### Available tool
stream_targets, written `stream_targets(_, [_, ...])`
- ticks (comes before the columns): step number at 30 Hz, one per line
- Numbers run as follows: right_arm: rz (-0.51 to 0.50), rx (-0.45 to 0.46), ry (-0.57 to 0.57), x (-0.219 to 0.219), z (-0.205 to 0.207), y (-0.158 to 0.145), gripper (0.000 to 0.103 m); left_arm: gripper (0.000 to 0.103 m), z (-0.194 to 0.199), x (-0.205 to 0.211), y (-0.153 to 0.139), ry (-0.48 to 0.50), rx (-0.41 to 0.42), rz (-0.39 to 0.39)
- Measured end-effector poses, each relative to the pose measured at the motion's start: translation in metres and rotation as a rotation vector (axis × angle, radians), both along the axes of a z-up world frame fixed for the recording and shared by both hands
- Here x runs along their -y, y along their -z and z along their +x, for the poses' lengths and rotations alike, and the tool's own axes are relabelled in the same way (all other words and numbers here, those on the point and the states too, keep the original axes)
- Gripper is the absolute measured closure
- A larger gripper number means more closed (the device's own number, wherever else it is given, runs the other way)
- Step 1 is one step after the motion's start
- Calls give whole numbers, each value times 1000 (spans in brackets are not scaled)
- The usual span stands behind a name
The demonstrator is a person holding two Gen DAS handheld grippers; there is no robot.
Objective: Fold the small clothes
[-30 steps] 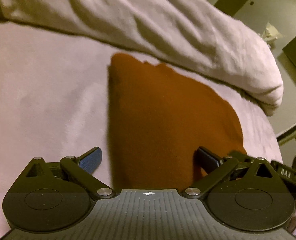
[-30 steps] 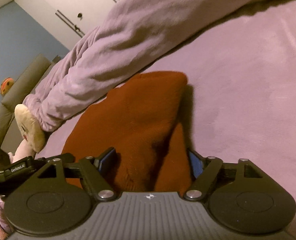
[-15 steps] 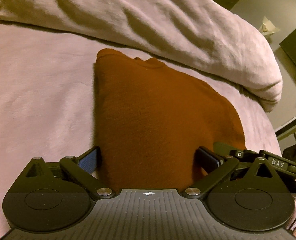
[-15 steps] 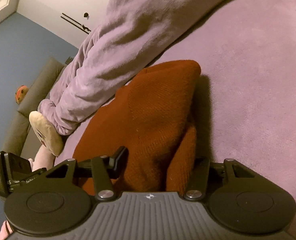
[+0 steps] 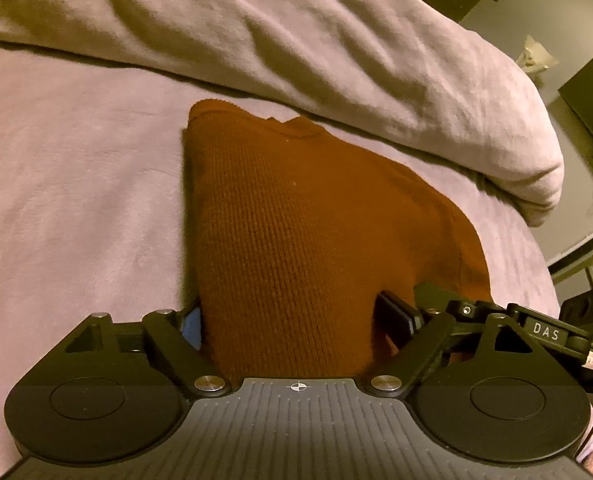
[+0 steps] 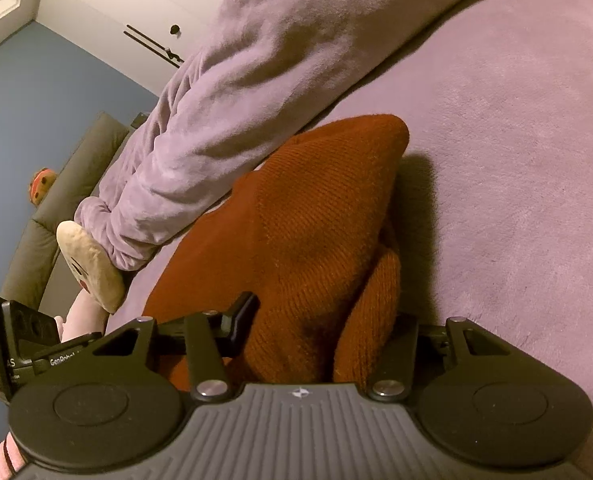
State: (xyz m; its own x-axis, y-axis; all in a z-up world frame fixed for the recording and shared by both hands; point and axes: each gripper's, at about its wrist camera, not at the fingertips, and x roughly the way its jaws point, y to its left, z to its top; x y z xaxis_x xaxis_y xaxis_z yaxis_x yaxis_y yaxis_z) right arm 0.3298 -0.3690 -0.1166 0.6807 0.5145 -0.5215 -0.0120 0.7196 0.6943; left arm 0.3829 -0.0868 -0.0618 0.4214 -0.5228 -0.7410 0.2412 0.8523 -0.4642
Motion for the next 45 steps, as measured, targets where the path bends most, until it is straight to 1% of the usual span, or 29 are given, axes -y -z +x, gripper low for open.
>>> stream_targets(5, [-3, -10, 2, 0, 1, -1, 53, 20, 0, -3, -1, -2, -1, -16])
stream_targets(8, [-13, -20, 3, -2, 3, -2, 50, 20, 0, -6, 0, 0, 0, -27])
stream_targets(10, [-24, -18, 4, -4, 4, -3, 48, 18, -1, -5, 3, 1, 4, -27])
stream_targets(15, [-31, -19, 9, -7, 5, -3, 46, 7, 1, 1, 7, 17, 5, -27])
stream_targets(18, [-36, -18, 13, -7, 4, -2, 46, 7, 3, 3, 9, 24, 11, -29])
stream_targets(19, [-40, -16, 15, -8, 4, -3, 46, 8, 3, 3, 9, 28, 13, -31])
stream_targets(21, [-49, -11, 22, -10, 4, -4, 48, 19, 4, -1, 9, 29, 16, -40])
stream_targets(22, [-58, -4, 22, -12, 3, -4, 52, 23, 4, -4, 8, 28, 11, -56])
stream_targets(23, [-71, 7, 19, -15, 1, -7, 55, 31, 4, -8, 7, 27, 7, -74])
stream_targets(24, [-86, 22, 17, -18, -1, -11, 60, 35, 4, -11, 6, 26, 1, -89])
stream_targets(25, [-103, 32, 15, -21, -3, -15, 64, 38, 4, -14, 4, 23, -5, -98])
stream_targets(27, [-139, 52, 8, -29, -6, -26, 67, 45, 2, -16, -1, 23, -8, -106])
stream_targets(30, [-160, 78, -8, -43, -9, -44, 68, 48, -2, -23, -14, 28, 7, -109])
stream_targets(33, [-171, 100, -39, -63, -12, -62, 68, 48, -9, -39, -30, 19, 13, -97])
stream_targets(35, [-167, 95, -74, -81, -14, -70, 68, 48, -15, -59, -40, 8, 21, -76])
stream_targets(37, [-174, 100, -122, -103, -16, -74, 68, 47, -22, -85, -48, -14, 7, -47])
stream_targets(38, [-156, 91, -140, -111, -16, -73, 68, 46, -26, -97, -49, -26, 2, -34])
stream_targets(40, [-119, 73, -180, -131, -16, -68, 68, 42, -35, -122, -49, -69, -6, 3])
stream_targets(41, [-121, 70, -195, -142, -17, -64, 68, 35, -39, -136, -45, -105, -12, 26])
stream_targets(42, [-124, 62, -200, -150, -17, -60, 66, 31, -43, -147, -42, -148, -16, 57])
stream_targets(43, [-136, 41, -191, -158, -16, -55, 59, 30, -49, -156, -40, -181, -12, 84])
stream_targets(44, [-164, 19, -157, -164, -19, -53, 57, 28, -59, -166, -40, -199, 5, 89])
stream_targets(45, [-206, 16, -119, -167, -24, -54, 55, 21, -70, -175, -40, -207, 20, 81])
